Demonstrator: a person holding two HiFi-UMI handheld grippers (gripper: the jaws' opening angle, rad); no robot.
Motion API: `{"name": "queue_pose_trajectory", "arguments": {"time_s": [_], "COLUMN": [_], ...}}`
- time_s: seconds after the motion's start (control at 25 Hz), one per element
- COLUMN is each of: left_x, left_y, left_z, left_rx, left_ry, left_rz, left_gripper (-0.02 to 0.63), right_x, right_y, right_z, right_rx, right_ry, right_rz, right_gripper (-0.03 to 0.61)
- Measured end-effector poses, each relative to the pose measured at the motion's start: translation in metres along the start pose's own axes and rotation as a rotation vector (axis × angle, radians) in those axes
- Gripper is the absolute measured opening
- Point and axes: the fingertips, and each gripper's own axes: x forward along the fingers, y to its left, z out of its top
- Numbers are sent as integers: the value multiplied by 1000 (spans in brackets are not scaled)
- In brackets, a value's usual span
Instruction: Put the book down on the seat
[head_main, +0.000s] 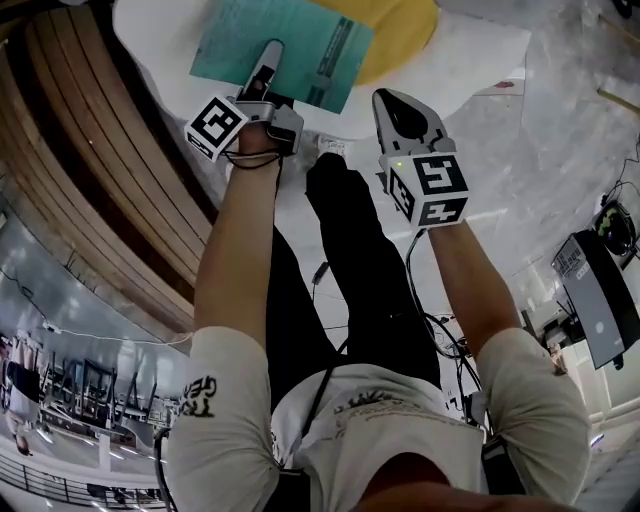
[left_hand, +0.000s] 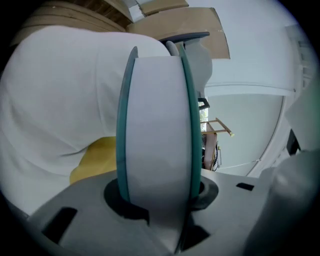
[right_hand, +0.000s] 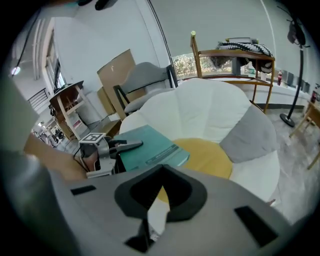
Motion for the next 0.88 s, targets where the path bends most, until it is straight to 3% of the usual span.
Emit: {"name": "queue_pose_trajectory", "arguments": {"time_s": [0.16, 0.28, 0.52, 0.64, 0.88], "left_x": [6, 3, -19, -50, -103], "left_y": [14, 35, 79, 106, 122], "left_z": [-5, -15, -26, -15, -11], "left_rx": [-125, -197, -9, 20, 46], "left_ry": [-23, -38, 31, -11, -27], "left_rz": [-40, -2, 197, 330, 410], "left_gripper": [170, 195, 325, 366, 373], "right_x": [-1, -6, -14, -18, -32], "right_y": [-1, -5, -3, 4, 15], "right_z": [-5, -10, -21, -19, -14], "right_rx": [-22, -9, -42, -65, -70], "right_ry": [-3, 3, 6, 12, 0], "right_rz": [-13, -23, -20, -4, 12], "right_gripper": [28, 28, 28, 28, 28]}}
